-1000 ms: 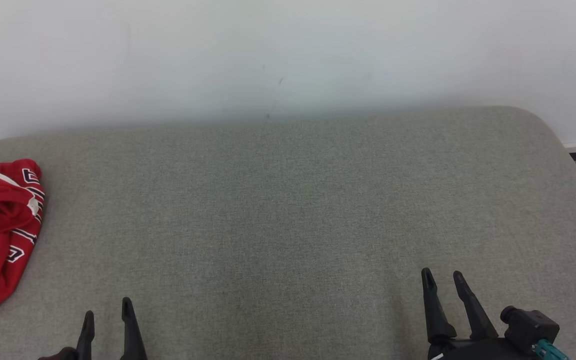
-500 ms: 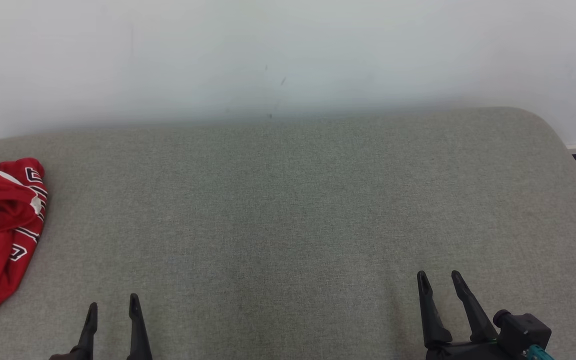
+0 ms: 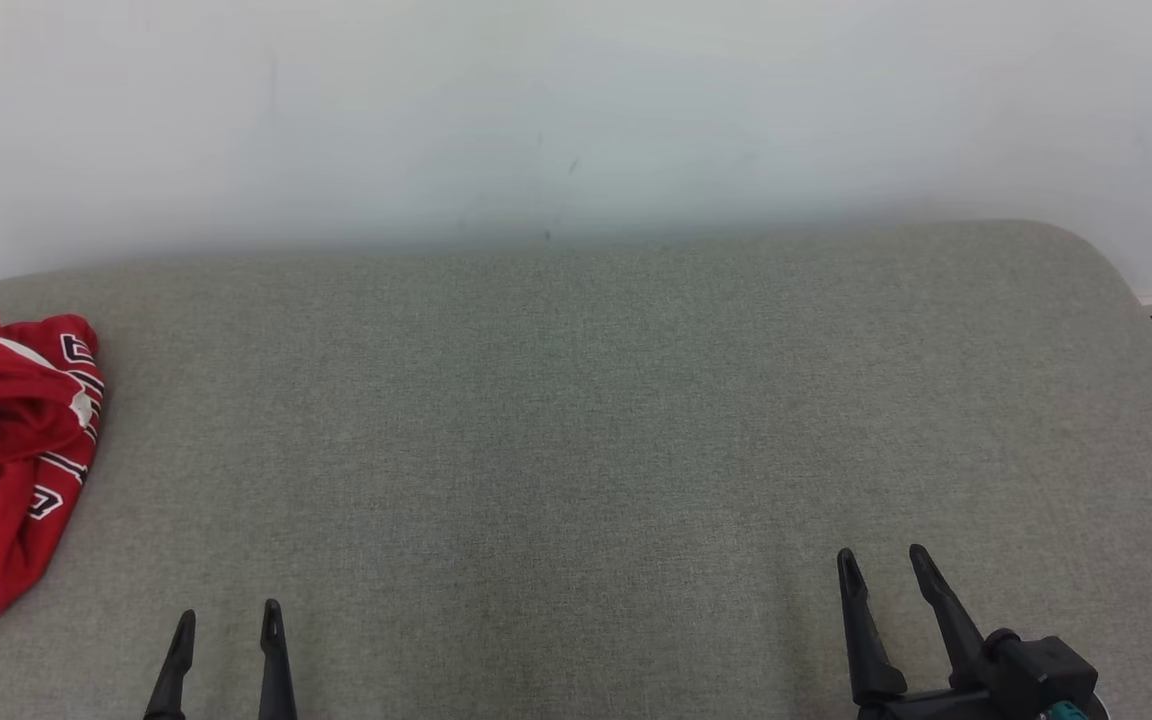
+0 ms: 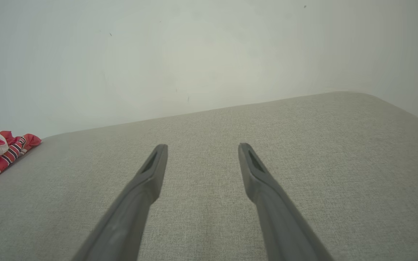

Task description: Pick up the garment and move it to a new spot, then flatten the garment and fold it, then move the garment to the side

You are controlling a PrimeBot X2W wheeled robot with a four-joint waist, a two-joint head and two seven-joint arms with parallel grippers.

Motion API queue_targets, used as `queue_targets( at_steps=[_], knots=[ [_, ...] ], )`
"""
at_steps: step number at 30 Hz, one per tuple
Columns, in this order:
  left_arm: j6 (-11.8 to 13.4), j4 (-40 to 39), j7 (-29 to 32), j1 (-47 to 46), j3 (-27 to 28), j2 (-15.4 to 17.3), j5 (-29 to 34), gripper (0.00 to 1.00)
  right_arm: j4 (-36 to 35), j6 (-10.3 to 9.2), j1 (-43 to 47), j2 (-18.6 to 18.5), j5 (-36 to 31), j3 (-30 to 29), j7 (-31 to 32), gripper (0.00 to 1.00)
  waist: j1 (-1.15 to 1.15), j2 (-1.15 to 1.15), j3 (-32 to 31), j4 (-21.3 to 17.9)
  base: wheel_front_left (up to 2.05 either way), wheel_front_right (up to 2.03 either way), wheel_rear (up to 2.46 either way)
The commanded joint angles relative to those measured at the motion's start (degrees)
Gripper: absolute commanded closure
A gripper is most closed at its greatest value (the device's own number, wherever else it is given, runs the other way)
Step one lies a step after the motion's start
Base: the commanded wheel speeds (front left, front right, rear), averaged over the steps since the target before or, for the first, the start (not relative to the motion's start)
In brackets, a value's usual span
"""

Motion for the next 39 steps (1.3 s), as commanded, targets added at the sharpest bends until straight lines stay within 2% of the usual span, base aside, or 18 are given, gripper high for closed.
queue_targets(
  at_steps=[1, 12, 23, 39],
  knots=[
    [-0.2, 0.0, -0.5, 0.8, 0.4, 0.3, 1.5, 0.00, 0.0, -0.11, 0.6, 0.0, -1.1, -0.1, -0.5, 0.00, 0.00, 0.00, 0.0, 0.0, 0.00, 0.00, 0.00],
    [-0.6, 0.1, -1.6, 1.3, 1.0, 0.3, 4.9, 0.00, -0.1, -0.12, 1.0, 0.0, -5.0, 0.1, -1.6, 0.00, 0.00, 0.00, -0.1, 0.2, 0.00, 0.00, 0.00],
    [-0.6, 0.5, -1.6, 1.3, 1.9, 0.3, 2.6, 0.00, 0.3, -0.12, 1.0, 0.0, -2.8, -1.6, -1.5, 0.00, 0.00, 0.00, 0.0, 0.2, 0.00, 0.00, 0.00],
    [-0.2, 0.9, -1.6, 1.5, 2.2, 0.3, 2.0, 0.00, 0.4, -0.12, 0.8, 0.0, -3.2, -1.8, -1.5, 0.00, 0.00, 0.00, 0.0, 0.3, 0.00, 0.00, 0.00]
  ],
)
